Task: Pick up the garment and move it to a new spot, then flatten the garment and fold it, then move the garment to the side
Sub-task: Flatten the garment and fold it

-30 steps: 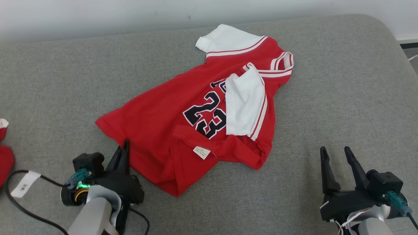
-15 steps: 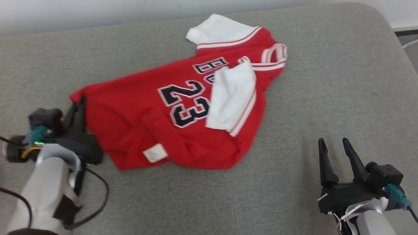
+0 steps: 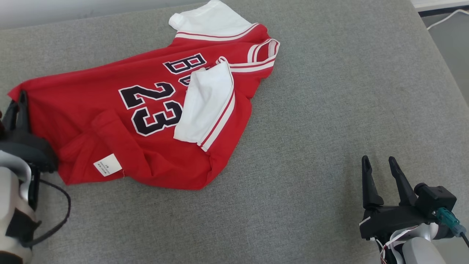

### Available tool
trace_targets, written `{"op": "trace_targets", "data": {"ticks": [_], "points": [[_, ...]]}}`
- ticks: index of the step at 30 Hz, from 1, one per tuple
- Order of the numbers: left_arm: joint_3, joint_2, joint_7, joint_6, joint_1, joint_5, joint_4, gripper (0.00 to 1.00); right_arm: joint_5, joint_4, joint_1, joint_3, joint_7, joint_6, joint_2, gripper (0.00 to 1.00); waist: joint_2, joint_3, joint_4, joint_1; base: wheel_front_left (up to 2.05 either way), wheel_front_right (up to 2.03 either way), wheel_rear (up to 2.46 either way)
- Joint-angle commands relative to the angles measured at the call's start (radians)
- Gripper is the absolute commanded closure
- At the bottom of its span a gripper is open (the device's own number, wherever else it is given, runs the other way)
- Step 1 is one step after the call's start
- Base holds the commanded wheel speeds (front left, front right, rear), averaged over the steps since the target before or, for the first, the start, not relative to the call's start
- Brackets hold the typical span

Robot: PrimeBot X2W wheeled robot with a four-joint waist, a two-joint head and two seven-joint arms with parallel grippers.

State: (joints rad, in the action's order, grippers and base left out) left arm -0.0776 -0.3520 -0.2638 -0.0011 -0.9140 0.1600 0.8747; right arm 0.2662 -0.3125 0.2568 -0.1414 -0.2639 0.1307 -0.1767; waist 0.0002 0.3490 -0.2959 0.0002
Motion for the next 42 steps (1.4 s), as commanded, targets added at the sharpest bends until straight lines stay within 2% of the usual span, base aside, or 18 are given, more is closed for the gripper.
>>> {"op": "trace_targets", "data": {"ticks": [1,5,9,16,21,30,42], "points": [[0.008,0.001,-0.001,0.01,0.043,0.014,-0.015,0.0,-0.007,-0.004,0.0,0.004,-0.001,0.0,0.007,0.0,-0.0002,-0.014,0.011,-0.0002,0.0,0.0,0.0],[0.024,0.044,-0.001,0.018,0.097,0.018,-0.078,0.0,-0.013,-0.007,-0.004,0.002,-0.001,0.0,0.007,0.0,-0.0002,-0.04,0.039,-0.0002,0.0,0.0,0.0],[0.032,0.11,-0.001,0.017,0.173,0.02,-0.162,0.0,-0.017,-0.01,-0.018,-0.002,-0.001,0.0,0.006,0.0,-0.0002,-0.076,0.075,-0.0002,0.0,0.0,0.0],[0.038,0.225,-0.001,-0.022,0.314,0.024,-0.265,0.0,-0.012,-0.021,-0.043,-0.013,-0.001,0.0,0.002,0.0,-0.0002,-0.126,0.12,-0.0002,0.0,0.0,0.0],[0.028,0.261,-0.001,-0.049,0.371,0.011,-0.262,0.0,-0.01,-0.03,-0.048,-0.023,-0.001,0.0,0.002,0.0,-0.0002,-0.146,0.125,-0.0002,0.0,0.0,0.0],[0.04,0.281,-0.001,-0.076,0.361,-0.009,-0.214,0.0,0.0,-0.032,-0.056,-0.037,-0.001,0.0,-0.007,0.0,-0.0002,-0.158,0.101,-0.0002,0.0,0.0,0.0],[0.034,0.286,-0.001,-0.083,0.307,-0.054,-0.146,0.0,0.002,-0.03,-0.044,-0.035,-0.001,0.0,0.006,0.0,-0.0002,-0.142,0.063,-0.0002,0.0,0.0,0.0]]}}
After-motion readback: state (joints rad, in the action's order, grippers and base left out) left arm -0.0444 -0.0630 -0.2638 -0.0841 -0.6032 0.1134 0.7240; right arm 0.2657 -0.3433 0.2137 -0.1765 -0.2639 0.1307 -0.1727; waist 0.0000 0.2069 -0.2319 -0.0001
